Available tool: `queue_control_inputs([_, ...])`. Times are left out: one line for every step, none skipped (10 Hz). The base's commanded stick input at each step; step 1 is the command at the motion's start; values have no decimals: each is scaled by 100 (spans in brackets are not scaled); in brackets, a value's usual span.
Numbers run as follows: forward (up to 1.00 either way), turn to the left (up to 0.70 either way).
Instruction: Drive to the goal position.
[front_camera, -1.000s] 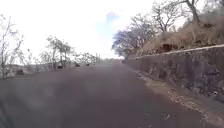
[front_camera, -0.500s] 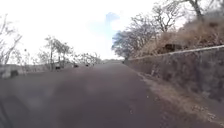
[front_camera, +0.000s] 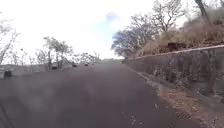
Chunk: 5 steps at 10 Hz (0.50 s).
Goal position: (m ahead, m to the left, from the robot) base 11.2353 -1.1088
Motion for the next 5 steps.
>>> queue_control_inputs([70,3])
queue_control_inputs([70,4])
queue_control_inputs([70,3])
queue_control_inputs([70,3])
queue_control_inputs([70,2])
